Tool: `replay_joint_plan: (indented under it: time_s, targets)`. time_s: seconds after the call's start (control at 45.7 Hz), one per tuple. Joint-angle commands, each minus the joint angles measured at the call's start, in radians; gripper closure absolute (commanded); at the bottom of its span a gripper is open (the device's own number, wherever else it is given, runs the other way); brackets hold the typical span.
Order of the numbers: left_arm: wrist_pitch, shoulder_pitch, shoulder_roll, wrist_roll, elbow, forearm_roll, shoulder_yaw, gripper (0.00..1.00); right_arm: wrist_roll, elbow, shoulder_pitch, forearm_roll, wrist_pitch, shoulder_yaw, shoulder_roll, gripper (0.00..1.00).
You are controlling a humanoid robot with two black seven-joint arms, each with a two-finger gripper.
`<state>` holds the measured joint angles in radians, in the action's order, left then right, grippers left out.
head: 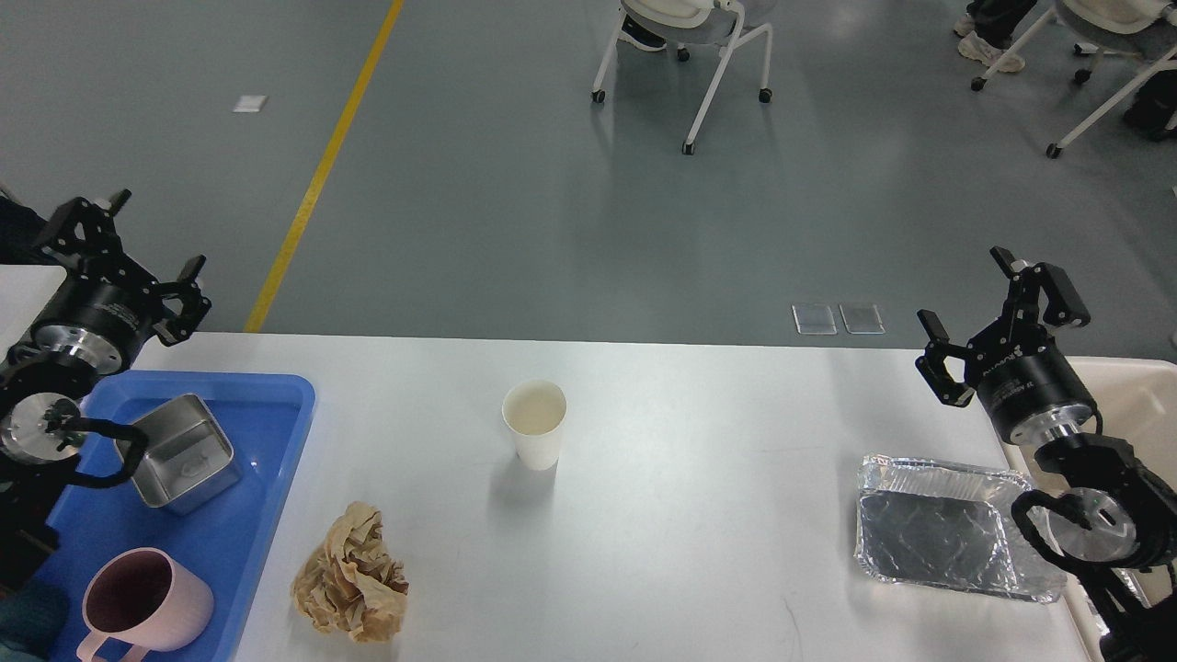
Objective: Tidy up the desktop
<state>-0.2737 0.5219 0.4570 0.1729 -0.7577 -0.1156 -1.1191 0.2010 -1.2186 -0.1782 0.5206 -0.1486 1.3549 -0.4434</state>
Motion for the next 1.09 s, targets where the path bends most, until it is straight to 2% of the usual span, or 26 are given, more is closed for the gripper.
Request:
replay_joint_plan:
  time_s: [0.0,0.066,0.153,0.219,0.284,0.394,0.547,0.787,1.072]
  targets:
    - [0.001,-0.078,-0.112,0.0,-0.054,-0.001,-0.105,0.03,0.0,-0.018,-0.001,0.076,0.001,-0.026,-0.024,0.0]
    - [0.001,-0.117,-0.149,0.007,-0.08,-0.003,-0.133,0.03,0.001,-0.024,-0.001,0.142,0.001,-0.04,-0.034,0.0]
    - [0.004,-0.148,-0.175,0.039,-0.123,-0.004,-0.137,0.03,0.001,-0.047,0.002,0.26,0.003,-0.065,-0.058,0.0]
    - [0.008,-0.181,-0.176,0.05,-0.173,-0.006,-0.137,0.03,0.0,-0.113,0.014,0.384,0.004,-0.075,-0.103,0.0]
    - [0.01,-0.209,-0.17,0.05,-0.213,-0.021,-0.136,0.03,-0.002,-0.189,0.032,0.504,0.004,-0.097,-0.17,0.0]
    - [0.011,-0.244,-0.166,0.05,-0.256,-0.068,-0.137,0.03,-0.035,-0.346,0.117,0.648,0.009,-0.174,-0.345,0.0]
    - [0.027,-0.258,-0.167,0.048,-0.259,-0.088,-0.137,0.03,-0.035,-0.417,0.172,0.688,0.004,-0.27,-0.569,0.0]
    - [0.027,-0.261,-0.169,0.046,-0.258,-0.088,-0.133,0.03,0.008,-0.44,0.168,0.693,-0.006,-0.454,-0.899,0.0]
    - [0.048,-0.26,-0.166,0.033,-0.246,-0.091,-0.1,0.03,0.006,-0.492,0.169,0.78,-0.006,-0.513,-1.156,0.0]
